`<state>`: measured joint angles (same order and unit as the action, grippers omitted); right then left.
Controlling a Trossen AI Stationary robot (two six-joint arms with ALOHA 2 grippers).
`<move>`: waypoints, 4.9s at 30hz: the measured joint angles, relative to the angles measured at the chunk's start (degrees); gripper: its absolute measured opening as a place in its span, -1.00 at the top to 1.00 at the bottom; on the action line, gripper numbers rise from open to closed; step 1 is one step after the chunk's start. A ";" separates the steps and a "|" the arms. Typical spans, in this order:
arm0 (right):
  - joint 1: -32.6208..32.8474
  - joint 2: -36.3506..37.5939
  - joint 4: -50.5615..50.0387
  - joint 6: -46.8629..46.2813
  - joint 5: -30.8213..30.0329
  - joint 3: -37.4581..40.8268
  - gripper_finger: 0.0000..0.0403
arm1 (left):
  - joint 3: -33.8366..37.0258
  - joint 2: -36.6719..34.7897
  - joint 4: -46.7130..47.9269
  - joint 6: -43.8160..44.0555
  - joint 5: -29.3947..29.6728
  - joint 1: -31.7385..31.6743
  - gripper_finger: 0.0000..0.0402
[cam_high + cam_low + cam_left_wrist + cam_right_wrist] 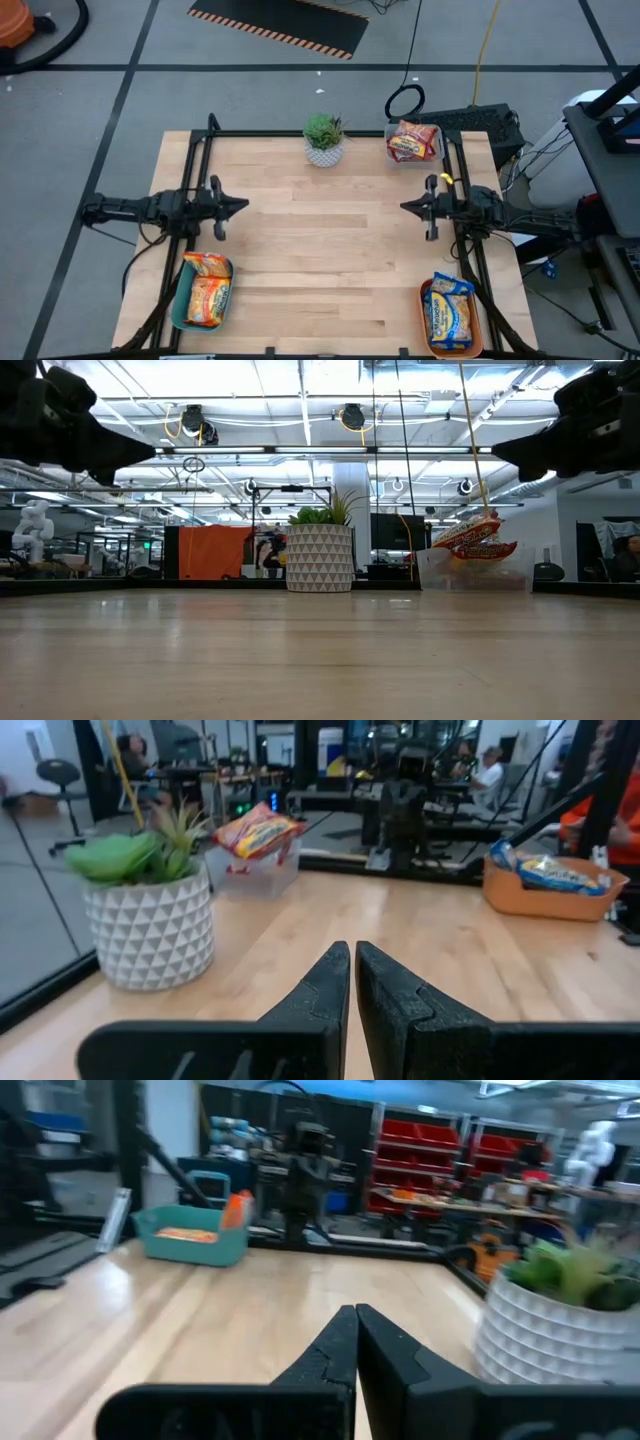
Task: Sort Maruchan noodles
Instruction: Return to Home Position
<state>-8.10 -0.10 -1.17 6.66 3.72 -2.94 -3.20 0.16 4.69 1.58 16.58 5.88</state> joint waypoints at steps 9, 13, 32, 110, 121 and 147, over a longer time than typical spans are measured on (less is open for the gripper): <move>0.00 -0.02 1.81 0.07 2.54 0.04 1.00 | 2.58 0.16 -7.54 -4.12 -2.17 2.58 0.87; 0.00 -0.02 1.81 0.09 2.64 0.04 1.00 | 2.58 0.18 -7.53 -4.58 -2.34 2.57 0.87; -0.15 -0.02 -0.29 1.48 -0.97 0.11 1.00 | 2.58 0.21 -7.30 -5.10 -2.62 2.37 0.87; 14.10 -0.08 3.39 1.55 -5.22 2.12 1.00 | 2.58 0.21 -5.05 -3.91 -16.76 -8.56 0.87; 14.10 -0.09 3.41 1.55 -5.18 2.12 1.00 | 2.66 0.21 -5.92 -3.54 -16.59 -6.39 0.87; 14.10 -0.09 3.43 1.53 -5.15 2.12 1.00 | 2.69 0.21 -6.34 -4.06 -16.48 -6.43 0.87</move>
<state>6.00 -0.19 2.26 8.19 -1.43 -0.82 -0.51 0.36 -1.65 -2.48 0.10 -0.56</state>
